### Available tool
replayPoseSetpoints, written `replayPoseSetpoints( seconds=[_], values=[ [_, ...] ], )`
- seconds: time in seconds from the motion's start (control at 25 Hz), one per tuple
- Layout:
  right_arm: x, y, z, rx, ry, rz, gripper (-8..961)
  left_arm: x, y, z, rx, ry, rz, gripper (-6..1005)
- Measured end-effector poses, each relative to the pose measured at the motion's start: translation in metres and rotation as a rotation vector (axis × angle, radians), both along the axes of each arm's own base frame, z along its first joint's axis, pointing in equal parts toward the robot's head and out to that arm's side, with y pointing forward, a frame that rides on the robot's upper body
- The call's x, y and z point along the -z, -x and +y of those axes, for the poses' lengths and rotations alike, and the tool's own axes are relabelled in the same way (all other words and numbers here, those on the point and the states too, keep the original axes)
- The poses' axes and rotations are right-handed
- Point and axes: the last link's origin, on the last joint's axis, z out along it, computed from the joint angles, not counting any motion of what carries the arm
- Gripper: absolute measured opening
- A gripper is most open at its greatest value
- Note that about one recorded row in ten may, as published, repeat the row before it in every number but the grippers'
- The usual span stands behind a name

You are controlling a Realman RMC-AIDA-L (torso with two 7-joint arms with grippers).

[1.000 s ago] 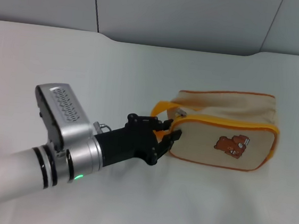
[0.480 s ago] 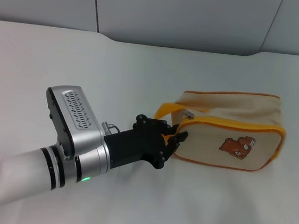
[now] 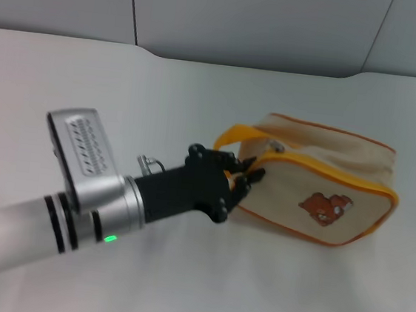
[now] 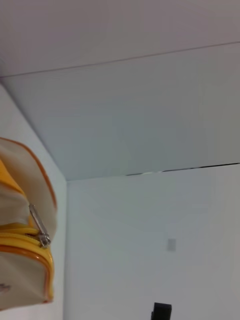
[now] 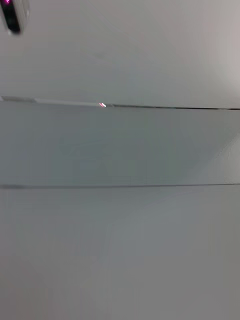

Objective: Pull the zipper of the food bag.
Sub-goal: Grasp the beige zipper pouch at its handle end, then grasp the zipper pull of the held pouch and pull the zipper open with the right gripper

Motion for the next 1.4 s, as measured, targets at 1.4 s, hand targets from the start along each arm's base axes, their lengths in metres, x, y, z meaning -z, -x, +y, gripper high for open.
replayPoseSetpoints(
  seconds=[1.4],
  values=[
    [0.138, 0.09, 0.064, -0.181, -0.639, -0.584, 766, -0.067, -0.005, 0.02, 0.218, -0.06, -0.087, 92]
  ],
)
